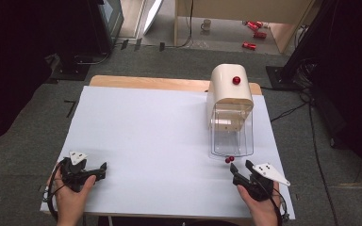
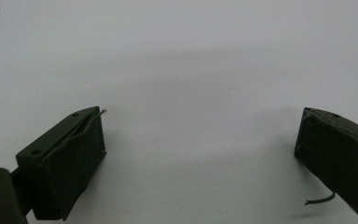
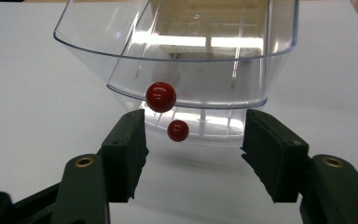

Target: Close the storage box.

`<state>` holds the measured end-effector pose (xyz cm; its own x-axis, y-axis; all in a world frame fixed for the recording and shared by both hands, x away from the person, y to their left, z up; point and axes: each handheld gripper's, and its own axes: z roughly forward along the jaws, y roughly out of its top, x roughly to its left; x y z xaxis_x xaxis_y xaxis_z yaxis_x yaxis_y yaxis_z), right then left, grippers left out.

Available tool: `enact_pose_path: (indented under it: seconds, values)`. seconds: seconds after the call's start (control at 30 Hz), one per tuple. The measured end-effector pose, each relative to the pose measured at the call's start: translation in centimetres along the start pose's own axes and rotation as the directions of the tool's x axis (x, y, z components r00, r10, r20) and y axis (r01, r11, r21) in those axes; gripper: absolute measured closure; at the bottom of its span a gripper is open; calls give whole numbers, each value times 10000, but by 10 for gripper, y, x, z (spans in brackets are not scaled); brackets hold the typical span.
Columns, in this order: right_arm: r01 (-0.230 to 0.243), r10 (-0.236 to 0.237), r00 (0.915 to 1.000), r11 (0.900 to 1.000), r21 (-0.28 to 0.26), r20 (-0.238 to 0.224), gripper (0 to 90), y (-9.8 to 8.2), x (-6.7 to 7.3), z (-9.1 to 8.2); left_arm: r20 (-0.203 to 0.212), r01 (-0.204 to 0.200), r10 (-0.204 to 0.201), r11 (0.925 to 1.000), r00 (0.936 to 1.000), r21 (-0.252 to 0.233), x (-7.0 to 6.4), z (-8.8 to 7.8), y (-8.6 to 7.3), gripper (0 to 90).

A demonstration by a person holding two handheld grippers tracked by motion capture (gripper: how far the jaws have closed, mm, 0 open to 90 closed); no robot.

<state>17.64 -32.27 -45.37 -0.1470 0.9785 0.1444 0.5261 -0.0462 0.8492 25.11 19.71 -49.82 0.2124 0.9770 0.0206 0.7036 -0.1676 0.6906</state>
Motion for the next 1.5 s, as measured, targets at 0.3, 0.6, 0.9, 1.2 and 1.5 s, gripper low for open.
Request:
enact_pose_path:
  seconds: [0.3,0.6,0.9,1.2,1.5]
  values:
    - [-87,87,10000,9998,-194,18,596,3,11,10,0,-10,10,10000,10000,3,0,0,0,15]
    - [-186,186,9998,9998,-1,-36,747,4,17,15,2,-13,13,10000,10000,8,0,0,0,16]
    - [-242,241,9995,9997,-60,-181,757,6,18,11,3,-1,1,10000,10000,-1,0,0,0,16]
    - [-184,183,9998,9993,-314,-53,757,21,21,1,2,-14,14,10000,10000,6,0,0,0,16]
    - [-235,233,9997,9990,-382,-60,757,40,18,1,6,-6,6,10000,10000,3,0,0,0,15]
